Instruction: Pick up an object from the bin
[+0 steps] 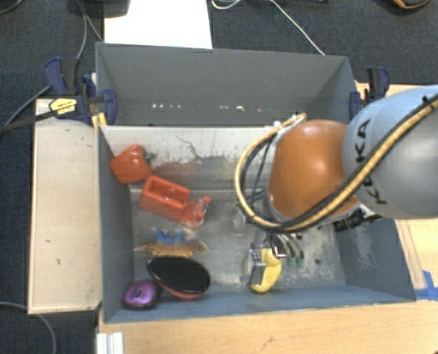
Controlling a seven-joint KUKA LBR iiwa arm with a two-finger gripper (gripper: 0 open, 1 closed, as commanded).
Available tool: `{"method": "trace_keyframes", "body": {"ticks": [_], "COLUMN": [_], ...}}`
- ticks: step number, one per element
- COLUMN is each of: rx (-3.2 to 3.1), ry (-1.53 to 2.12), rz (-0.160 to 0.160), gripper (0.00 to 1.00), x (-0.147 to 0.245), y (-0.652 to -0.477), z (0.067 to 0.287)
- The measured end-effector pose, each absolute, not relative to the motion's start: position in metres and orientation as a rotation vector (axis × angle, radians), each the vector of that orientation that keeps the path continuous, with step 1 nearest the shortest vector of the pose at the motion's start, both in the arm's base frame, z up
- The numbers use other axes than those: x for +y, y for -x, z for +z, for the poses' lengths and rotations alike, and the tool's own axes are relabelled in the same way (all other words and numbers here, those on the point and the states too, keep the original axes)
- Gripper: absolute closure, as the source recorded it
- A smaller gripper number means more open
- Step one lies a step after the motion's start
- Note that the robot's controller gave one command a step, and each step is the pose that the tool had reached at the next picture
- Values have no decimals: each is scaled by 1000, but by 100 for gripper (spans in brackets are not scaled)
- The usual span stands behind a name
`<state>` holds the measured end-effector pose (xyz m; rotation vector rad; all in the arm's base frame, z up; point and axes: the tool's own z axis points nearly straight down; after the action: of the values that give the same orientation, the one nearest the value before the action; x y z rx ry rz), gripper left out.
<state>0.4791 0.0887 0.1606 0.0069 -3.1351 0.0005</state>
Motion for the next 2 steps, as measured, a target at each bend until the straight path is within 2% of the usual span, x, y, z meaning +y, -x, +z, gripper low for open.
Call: {"method": "trace_keyframes", "body": {"ticks": [1, 2], "rx": [-3144, -3114], "ry": [4, -435], "rz": [-1, 0], "gripper": [0, 0], "x": [88, 11], "y": [-481, -486], "z": [165, 71]}}
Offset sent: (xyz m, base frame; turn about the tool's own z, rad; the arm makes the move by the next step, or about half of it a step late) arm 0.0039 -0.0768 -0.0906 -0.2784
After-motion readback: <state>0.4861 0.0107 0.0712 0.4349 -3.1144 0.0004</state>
